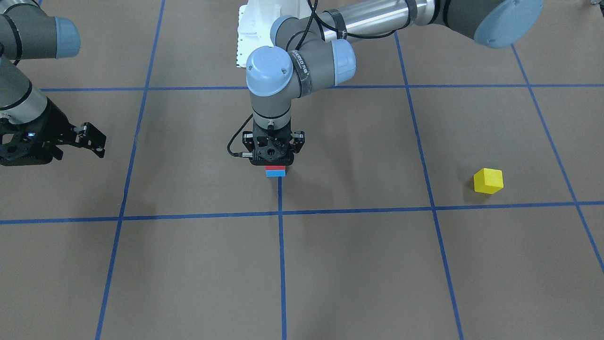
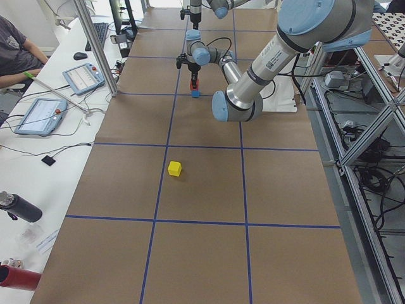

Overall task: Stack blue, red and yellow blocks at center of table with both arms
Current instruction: 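Release the red cube on the blue cube and raise the left gripper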

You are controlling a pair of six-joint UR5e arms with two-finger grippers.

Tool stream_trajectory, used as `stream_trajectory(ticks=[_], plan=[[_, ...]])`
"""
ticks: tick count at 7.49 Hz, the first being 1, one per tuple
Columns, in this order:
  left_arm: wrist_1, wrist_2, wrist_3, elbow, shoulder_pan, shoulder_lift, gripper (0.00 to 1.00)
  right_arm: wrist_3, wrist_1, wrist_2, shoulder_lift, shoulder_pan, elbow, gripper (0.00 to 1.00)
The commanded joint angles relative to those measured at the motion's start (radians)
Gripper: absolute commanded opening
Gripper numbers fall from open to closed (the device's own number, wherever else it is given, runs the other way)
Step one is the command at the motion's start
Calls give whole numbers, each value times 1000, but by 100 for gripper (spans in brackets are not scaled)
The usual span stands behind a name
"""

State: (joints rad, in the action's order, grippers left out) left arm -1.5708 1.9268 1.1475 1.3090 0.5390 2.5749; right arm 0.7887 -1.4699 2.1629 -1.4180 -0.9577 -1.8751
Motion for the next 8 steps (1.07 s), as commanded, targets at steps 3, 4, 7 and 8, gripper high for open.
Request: stream_trajectory(ticks=[3, 4, 7, 8], plan=[[2, 0, 1, 3, -2, 1, 99, 1, -1, 0, 5, 1, 7, 100], [2, 0, 0, 3, -2, 1, 100, 1, -1, 0, 7, 1, 7, 100], [11, 3, -2, 36, -1, -2, 100, 4, 0, 0, 7, 1, 7, 100], [24, 6, -5, 112, 9, -33, 100, 6, 0, 0, 8, 1, 5, 100]])
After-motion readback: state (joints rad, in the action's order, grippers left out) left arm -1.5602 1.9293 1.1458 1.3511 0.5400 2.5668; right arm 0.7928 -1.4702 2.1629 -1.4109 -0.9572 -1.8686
